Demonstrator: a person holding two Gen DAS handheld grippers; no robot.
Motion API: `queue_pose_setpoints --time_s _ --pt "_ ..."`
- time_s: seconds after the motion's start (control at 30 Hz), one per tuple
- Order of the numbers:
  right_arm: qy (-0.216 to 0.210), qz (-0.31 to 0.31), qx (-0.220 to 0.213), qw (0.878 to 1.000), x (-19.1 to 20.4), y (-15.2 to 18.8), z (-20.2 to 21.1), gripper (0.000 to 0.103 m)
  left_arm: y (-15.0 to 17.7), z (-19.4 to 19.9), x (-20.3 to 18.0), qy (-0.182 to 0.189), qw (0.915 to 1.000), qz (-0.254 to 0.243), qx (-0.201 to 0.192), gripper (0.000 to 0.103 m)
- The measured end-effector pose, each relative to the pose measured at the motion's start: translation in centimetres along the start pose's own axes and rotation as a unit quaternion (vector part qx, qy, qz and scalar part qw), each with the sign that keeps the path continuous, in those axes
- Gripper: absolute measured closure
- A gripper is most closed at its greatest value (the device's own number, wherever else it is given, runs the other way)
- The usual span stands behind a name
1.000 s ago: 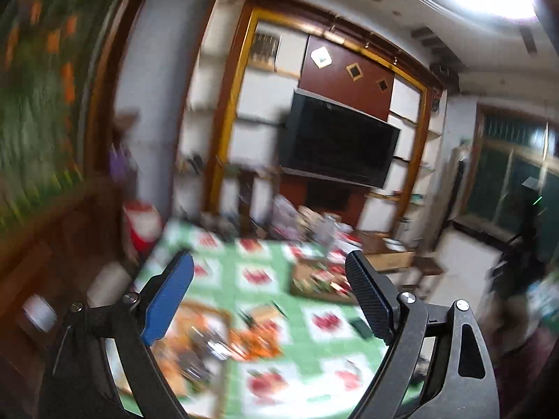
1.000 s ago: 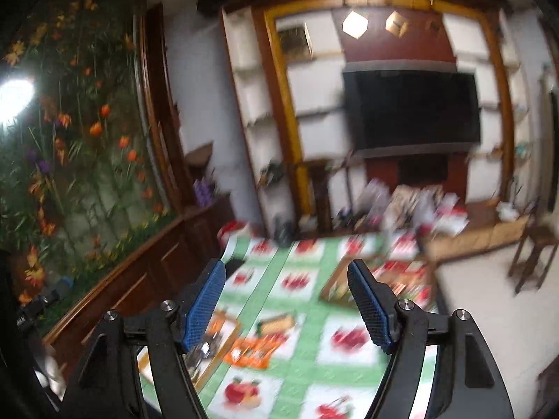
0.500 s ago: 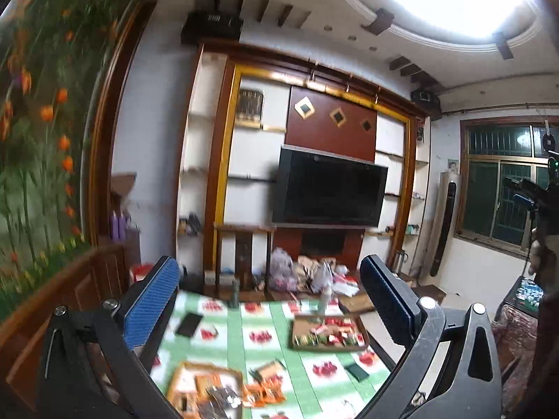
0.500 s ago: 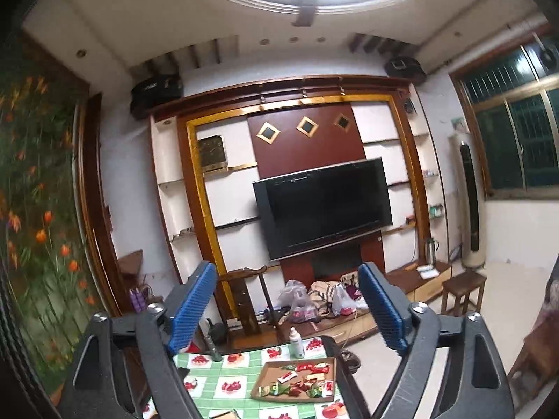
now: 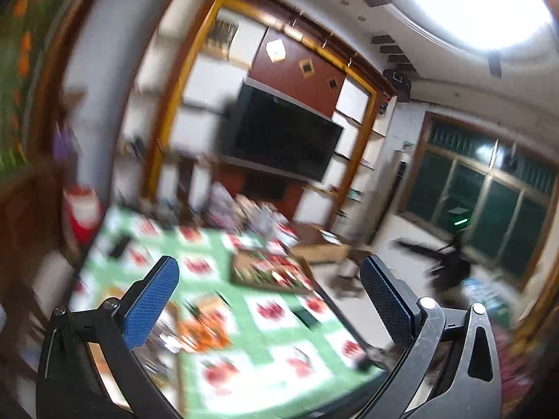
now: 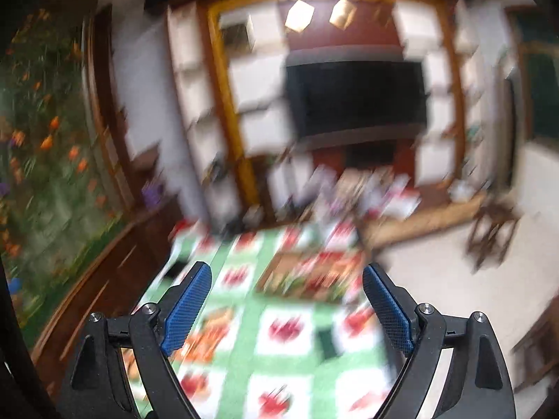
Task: Organize snacks
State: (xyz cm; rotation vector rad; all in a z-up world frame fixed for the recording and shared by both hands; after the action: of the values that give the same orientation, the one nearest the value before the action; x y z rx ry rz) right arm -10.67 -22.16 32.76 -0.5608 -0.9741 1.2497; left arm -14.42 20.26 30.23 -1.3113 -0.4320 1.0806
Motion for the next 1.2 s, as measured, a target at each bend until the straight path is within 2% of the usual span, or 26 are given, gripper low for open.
queue_pose_setpoints --time_s 0.1,0.2,0.33,0.43,0.6,0.73,0.87,0.9,0.93,1.03,1.13,1.2 --pt "-0.037 -0.008 0.098 0.994 1.1 6.1 -9.2 0.016 3.6 -3.6 2.0 0.01 0.9983 0.051 0.027 0.0" --pt "-0.064 -0.008 0.17 0.983 3.2 11.1 -16.6 0.019 7.2 -6.4 4.5 -0.032 0.9957 0.079 0.037 0.0" --pt "-0.081 0.002 0.243 0.967 7.6 16.7 -25.1 0.019 9.9 -7.3 7.5 -0.1 0.9916 0.076 0.028 0.0" --pt "-0.081 0.012 0.277 0.957 10.6 19.9 -29.5 0.02 11.2 -7.5 9.8 -0.13 0.9882 0.073 0.034 0.0" --pt "-0.063 0.017 0.293 0.954 14.7 22.3 -36.1 0.02 13.7 -8.6 14.0 -0.111 0.9864 0.1 0.069 0.0" --pt "-0.032 0.03 0.296 0.954 16.3 23.2 -39.0 0.02 14.3 -8.6 15.7 -0.102 0.9848 0.115 0.081 0.0" --pt "-0.009 0.061 0.305 0.95 17.0 24.6 -39.5 0.023 14.9 -8.4 16.5 -0.103 0.9826 0.124 0.092 0.0" --pt "-0.007 0.076 0.303 0.95 17.1 25.1 -39.3 0.027 15.1 -8.3 16.4 -0.105 0.9822 0.124 0.094 0.0" --pt "-0.007 0.084 0.298 0.951 17.2 25.2 -38.9 0.038 15.2 -8.6 16.6 -0.107 0.9819 0.124 0.095 0.0" --pt "-0.002 0.094 0.3 0.949 16.3 25.9 -37.3 0.061 15.7 -8.5 15.9 -0.109 0.9814 0.128 0.093 0.0" --pt "-0.002 0.086 0.31 0.947 14.0 26.1 -35.4 0.063 16.4 -9.5 15.0 -0.105 0.9806 0.133 0.098 0.0" --pt "0.004 0.075 0.311 0.948 11.7 26.1 -34.0 0.059 16.7 -10.4 14.0 -0.101 0.9803 0.133 0.106 0.0"
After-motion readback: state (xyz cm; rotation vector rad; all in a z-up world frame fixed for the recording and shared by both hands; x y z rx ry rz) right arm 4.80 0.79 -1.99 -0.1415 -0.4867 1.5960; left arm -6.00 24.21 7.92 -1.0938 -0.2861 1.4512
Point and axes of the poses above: each gripper's, at about its wrist camera, not at the fingertips, and z roughly against the way its jaws point, x to its left, y to its underside, the point moved 5 cm from there along -z, roughly the way its jaws point, and after that the axes turned 5 degrees about -z, right-handed, at the moved point
